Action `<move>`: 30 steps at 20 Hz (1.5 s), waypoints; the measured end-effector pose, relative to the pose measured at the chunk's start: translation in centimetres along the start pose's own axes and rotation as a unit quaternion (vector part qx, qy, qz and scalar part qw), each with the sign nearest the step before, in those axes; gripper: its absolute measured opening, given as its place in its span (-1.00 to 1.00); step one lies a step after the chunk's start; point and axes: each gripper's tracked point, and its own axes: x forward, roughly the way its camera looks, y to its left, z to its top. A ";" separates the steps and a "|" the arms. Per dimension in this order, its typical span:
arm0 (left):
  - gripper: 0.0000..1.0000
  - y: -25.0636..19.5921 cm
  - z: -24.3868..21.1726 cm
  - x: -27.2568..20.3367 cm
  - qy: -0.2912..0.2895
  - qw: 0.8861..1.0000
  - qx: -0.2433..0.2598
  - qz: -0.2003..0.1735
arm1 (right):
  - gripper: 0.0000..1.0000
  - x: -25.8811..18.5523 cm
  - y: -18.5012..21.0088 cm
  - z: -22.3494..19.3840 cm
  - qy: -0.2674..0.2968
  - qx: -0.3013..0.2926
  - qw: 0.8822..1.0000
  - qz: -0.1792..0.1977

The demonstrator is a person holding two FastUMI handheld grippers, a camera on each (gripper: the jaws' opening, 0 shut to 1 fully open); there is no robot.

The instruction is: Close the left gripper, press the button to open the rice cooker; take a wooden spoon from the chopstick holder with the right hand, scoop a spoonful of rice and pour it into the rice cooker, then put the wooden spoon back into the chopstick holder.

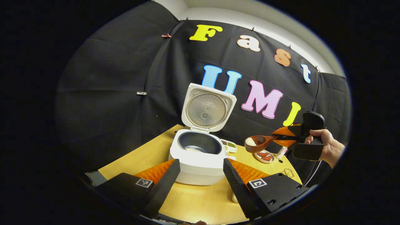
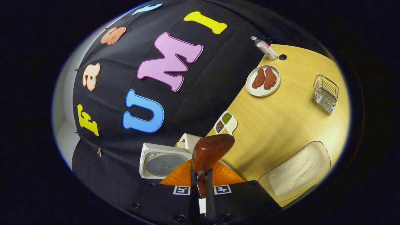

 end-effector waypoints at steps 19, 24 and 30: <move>0.91 8.1 0.4 1.3 0.016 0.997 -0.024 0.068 | -0.75 11.5 9.2 -12.2 0.023 -0.204 0.977 0.048; 0.91 9.2 1.3 2.0 0.002 0.997 -0.025 0.074 | -0.75 13.4 9.5 -15.1 0.017 -0.306 0.950 0.053; 0.91 10.1 1.4 1.9 -0.014 0.995 -0.034 0.089 | -0.76 14.6 8.7 -17.5 0.019 -0.379 0.924 0.051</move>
